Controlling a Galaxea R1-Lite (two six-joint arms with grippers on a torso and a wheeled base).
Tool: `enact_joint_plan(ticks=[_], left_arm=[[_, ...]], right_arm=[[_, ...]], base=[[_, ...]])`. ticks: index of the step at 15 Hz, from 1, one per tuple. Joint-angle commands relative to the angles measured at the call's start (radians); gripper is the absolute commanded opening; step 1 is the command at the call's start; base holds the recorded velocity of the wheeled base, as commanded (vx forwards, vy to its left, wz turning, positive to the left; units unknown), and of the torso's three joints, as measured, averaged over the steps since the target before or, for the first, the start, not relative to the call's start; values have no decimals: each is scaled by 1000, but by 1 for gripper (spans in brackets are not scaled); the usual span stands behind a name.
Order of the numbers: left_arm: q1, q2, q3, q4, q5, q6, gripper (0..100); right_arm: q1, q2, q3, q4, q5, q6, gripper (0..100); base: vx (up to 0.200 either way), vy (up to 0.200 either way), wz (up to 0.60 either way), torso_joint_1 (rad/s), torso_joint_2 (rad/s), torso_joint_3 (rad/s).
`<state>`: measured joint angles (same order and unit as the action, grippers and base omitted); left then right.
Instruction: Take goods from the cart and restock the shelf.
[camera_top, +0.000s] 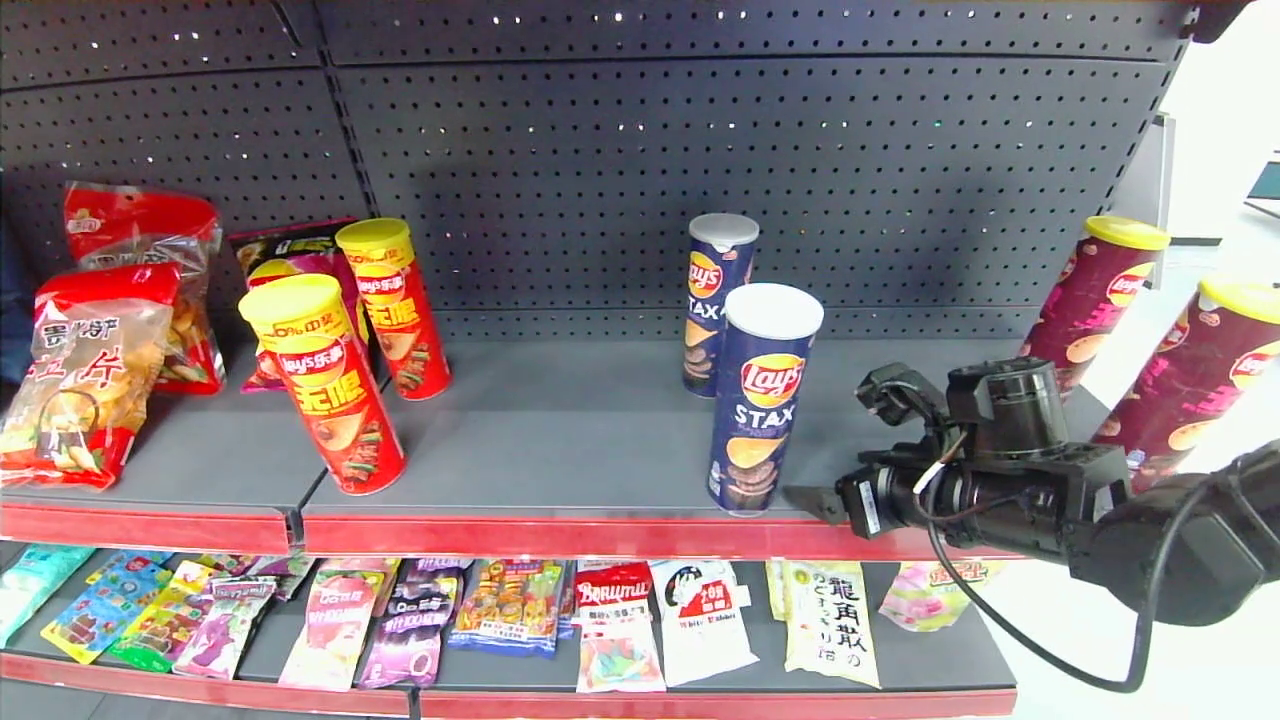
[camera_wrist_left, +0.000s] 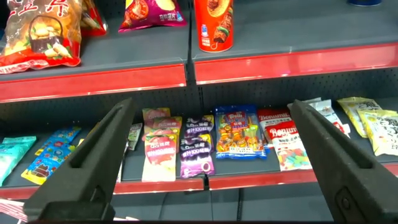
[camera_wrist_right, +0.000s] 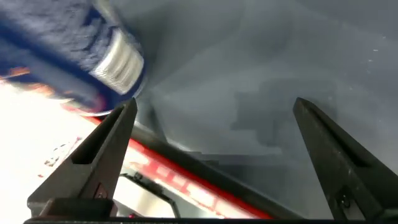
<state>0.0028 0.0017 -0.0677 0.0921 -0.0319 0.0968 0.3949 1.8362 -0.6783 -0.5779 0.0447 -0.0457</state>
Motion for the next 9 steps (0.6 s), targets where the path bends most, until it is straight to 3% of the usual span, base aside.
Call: enact_joint_plan(ticks=[1,9], left_arm=[[0,1,0,0,0,0,100],[0,1,0,0,0,1,100]], right_arm=[[1,17,-9,0,-2,0,100],[18,28,-12,0,-2,-2,100]], base=[[0,0,0,0,0,0],[0,0,0,0,0,0]])
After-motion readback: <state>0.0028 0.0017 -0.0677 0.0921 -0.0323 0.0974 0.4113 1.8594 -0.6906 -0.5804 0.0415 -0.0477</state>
